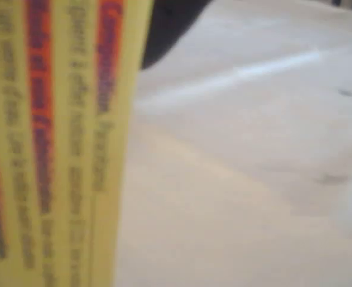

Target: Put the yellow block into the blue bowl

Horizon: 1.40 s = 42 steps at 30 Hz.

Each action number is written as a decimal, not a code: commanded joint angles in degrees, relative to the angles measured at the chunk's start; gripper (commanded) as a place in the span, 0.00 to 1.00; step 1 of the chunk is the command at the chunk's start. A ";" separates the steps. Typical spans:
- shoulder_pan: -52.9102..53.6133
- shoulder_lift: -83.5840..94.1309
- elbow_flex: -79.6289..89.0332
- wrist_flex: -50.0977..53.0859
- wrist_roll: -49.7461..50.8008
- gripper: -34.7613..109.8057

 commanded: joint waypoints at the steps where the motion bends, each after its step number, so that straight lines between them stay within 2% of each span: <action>1: -4.75 5.19 -3.69 0.26 4.22 0.24; 9: -12.92 3.60 -3.52 0.09 8.00 0.24; 21: -13.27 -10.11 -4.66 -0.97 9.14 0.24; 28: -13.36 -10.20 -3.87 -8.70 9.14 0.25; 38: -13.10 -9.23 -4.57 -5.54 9.23 0.43; 42: -13.10 -5.27 -3.69 -2.20 9.32 0.45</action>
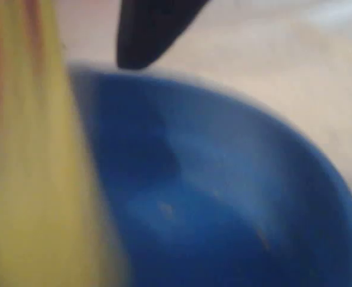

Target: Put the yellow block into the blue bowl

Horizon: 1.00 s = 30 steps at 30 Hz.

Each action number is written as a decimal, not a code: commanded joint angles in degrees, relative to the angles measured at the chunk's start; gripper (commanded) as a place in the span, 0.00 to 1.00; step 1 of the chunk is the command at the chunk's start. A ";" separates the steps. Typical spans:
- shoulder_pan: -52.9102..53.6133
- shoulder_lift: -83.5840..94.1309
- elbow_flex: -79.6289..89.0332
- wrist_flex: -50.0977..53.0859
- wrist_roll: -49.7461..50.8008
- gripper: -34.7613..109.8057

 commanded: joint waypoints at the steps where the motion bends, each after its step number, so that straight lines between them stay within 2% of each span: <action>1: 0.26 8.26 -3.60 3.43 0.53 0.44; 6: 0.18 16.52 -3.52 11.95 4.83 0.40; 13: -0.44 23.12 -3.52 21.01 12.13 0.23; 17: -0.09 26.72 -3.52 23.29 17.67 0.26; 23: -0.70 34.98 -2.11 24.17 27.95 0.24; 30: -2.99 53.53 13.71 20.57 39.29 0.24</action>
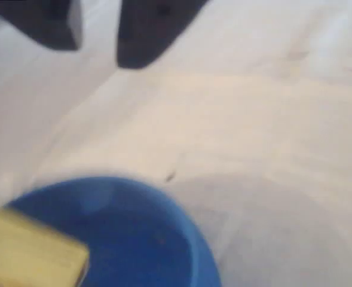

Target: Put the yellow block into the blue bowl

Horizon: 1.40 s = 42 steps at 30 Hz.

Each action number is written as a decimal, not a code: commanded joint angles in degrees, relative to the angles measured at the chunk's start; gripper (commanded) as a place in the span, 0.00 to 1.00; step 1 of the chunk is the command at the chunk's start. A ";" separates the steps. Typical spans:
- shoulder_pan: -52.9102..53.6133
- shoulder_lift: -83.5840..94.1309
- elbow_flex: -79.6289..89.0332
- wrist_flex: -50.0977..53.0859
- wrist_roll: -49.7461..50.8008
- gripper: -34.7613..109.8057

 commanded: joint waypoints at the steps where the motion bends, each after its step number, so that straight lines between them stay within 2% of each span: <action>1: -2.55 13.97 8.53 -4.22 6.24 0.24; 9: -8.70 37.00 35.60 -19.51 21.18 0.24; 14: -9.84 47.90 46.85 -24.52 29.97 0.24; 21: -10.37 58.10 55.02 -26.02 30.06 0.24; 26: -14.68 65.57 61.08 -27.16 30.76 0.24; 42: -17.67 65.04 70.14 -26.54 30.76 0.24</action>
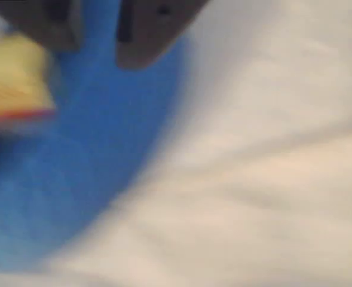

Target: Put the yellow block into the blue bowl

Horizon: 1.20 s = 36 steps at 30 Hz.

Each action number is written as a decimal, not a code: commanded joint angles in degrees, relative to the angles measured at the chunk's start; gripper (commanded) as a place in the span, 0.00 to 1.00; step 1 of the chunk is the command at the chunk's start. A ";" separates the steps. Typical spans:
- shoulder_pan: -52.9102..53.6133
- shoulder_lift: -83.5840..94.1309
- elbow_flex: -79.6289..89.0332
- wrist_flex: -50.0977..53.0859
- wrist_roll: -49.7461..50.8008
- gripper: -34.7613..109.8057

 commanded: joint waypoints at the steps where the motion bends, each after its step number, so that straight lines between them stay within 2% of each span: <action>1: -0.97 5.89 0.09 -0.70 0.70 0.24; 36: -0.44 5.89 13.62 -0.70 0.18 0.24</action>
